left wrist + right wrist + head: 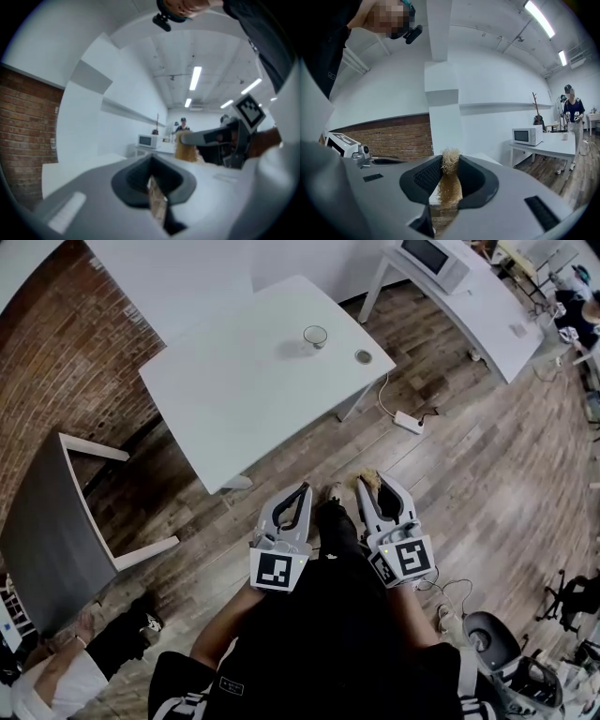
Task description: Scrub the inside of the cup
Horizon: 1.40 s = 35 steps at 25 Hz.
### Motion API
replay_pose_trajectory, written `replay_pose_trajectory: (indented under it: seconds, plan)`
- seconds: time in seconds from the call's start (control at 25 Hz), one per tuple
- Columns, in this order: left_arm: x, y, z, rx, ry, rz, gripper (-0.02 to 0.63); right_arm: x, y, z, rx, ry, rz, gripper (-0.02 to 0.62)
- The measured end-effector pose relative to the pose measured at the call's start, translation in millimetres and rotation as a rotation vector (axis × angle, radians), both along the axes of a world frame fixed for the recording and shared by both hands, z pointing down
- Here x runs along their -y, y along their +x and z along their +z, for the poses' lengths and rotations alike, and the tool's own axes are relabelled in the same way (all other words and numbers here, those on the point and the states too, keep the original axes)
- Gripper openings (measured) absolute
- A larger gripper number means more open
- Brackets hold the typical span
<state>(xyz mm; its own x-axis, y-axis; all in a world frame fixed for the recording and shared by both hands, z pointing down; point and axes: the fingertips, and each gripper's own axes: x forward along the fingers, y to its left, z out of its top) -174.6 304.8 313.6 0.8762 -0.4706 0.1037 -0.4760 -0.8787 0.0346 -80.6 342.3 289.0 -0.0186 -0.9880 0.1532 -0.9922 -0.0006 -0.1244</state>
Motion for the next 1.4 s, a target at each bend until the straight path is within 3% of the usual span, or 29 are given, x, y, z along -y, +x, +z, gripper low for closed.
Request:
replay_pose_trajectory:
  seconds: [0.52, 0.72, 1.04, 1.4]
  plan:
    - [75.8, 107.4, 4.6, 0.013, 0.002, -0.098, 0.003, 81.8, 99.8, 1.7, -0.019, 0.038, -0.168, 0.087]
    - [100.2, 144.8, -0.3, 0.021, 0.006, -0.142, 0.003, 110.2, 137.4, -1.4, -0.014, -0.016, -0.212, 0.087]
    - [122.7, 166.5, 12.7, 0.055, -0.015, -0.173, 0.003, 145.3, 160.3, 13.3, 0.009, -0.002, -0.298, 0.087]
    - [200.1, 170.6, 25.6, 0.026, -0.049, -0.183, 0.003, 216.6, 167.0, 14.9, -0.005, -0.008, -0.303, 0.087]
